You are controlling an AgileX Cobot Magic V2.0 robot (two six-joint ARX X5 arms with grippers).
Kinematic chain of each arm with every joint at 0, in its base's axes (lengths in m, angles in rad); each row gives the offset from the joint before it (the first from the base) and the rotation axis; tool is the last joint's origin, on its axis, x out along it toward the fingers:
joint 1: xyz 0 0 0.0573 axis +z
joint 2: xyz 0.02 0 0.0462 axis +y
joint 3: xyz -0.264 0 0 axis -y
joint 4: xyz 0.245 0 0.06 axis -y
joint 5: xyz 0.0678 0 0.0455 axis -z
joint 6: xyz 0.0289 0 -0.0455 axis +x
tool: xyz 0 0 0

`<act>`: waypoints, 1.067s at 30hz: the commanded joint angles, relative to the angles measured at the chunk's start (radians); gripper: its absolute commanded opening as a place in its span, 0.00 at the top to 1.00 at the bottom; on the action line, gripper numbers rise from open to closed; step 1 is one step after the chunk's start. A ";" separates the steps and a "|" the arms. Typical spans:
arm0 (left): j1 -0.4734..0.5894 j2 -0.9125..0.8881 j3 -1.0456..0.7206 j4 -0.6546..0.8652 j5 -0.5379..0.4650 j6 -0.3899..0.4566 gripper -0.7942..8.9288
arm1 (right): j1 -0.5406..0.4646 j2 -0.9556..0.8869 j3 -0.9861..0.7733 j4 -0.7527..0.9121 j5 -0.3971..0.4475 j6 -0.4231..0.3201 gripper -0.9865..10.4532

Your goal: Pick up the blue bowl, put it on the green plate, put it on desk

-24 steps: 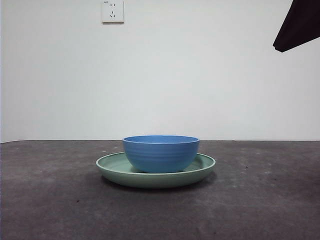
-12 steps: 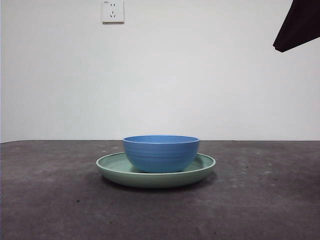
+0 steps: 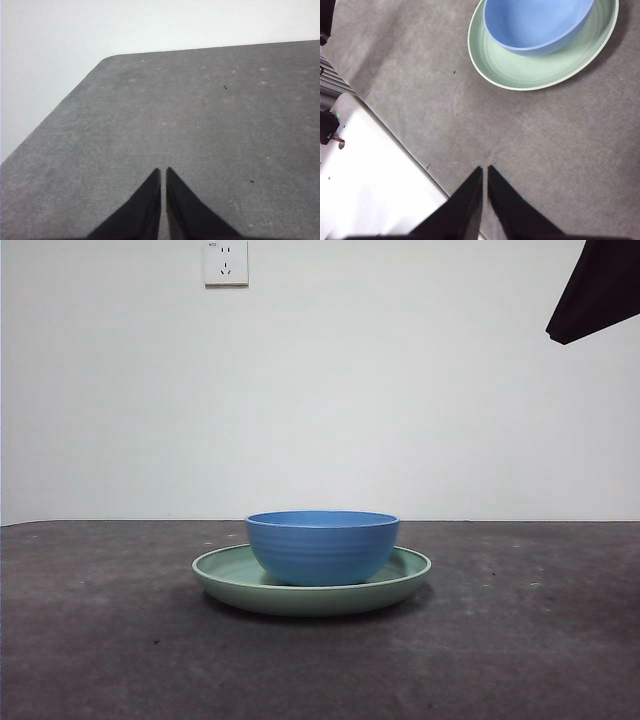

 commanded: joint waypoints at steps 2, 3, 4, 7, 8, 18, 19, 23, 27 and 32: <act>0.004 -0.002 -0.021 -0.006 -0.004 -0.003 0.90 | 0.006 0.006 0.012 0.009 -0.001 -0.010 0.91; 0.004 -0.002 -0.021 -0.006 -0.004 -0.003 0.90 | 0.006 0.000 0.012 0.008 -0.002 -0.010 0.91; 0.004 -0.002 -0.021 -0.006 -0.004 -0.003 0.90 | 0.002 -0.012 0.012 0.008 0.000 -0.010 0.91; 0.004 -0.002 -0.021 -0.006 -0.004 -0.003 0.90 | -0.037 -0.067 0.012 0.012 0.003 -0.066 0.91; 0.004 -0.002 -0.021 -0.006 -0.004 -0.002 0.90 | -0.056 -0.087 0.010 0.019 0.002 -0.099 0.91; 0.004 -0.002 -0.021 -0.006 -0.004 -0.003 0.90 | -0.402 -0.518 -0.297 0.517 0.062 -0.166 0.91; 0.004 -0.002 -0.021 -0.006 -0.004 -0.003 0.90 | -0.429 -0.567 -0.351 0.565 0.090 -0.166 0.91; 0.004 -0.002 -0.021 -0.006 -0.004 -0.003 0.90 | -0.500 -0.721 -0.536 0.695 0.186 -0.165 0.91; 0.004 -0.002 -0.021 -0.006 -0.004 -0.003 0.90 | -0.527 -0.822 -0.680 0.767 0.217 -0.161 0.91; 0.004 -0.002 -0.021 -0.006 -0.004 -0.003 0.90 | -0.528 -0.890 -0.787 0.793 0.217 -0.160 0.91</act>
